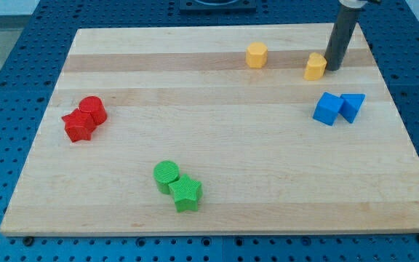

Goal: Move the yellow hexagon to the center

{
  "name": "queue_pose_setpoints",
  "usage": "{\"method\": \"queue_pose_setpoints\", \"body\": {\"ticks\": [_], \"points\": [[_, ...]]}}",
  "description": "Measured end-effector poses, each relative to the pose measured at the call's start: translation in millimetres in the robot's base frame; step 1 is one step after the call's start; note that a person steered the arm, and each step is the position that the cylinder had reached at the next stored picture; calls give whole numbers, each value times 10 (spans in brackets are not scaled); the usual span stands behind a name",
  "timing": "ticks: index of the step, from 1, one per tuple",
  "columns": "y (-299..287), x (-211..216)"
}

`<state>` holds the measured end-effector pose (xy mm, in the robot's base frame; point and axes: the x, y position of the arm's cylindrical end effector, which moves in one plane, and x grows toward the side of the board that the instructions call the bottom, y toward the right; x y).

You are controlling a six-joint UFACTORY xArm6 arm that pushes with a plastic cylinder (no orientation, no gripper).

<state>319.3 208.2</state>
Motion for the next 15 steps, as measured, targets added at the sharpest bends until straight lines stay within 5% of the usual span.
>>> {"method": "queue_pose_setpoints", "body": {"ticks": [2,4,5,7,9,10,11,13,15], "points": [[-740,46],[-692,4],[-710,-567],[-1569,-550],[-1779,-491],[-1916,180],[-1916,258],[-1942,296],[-1995,-198]]}}
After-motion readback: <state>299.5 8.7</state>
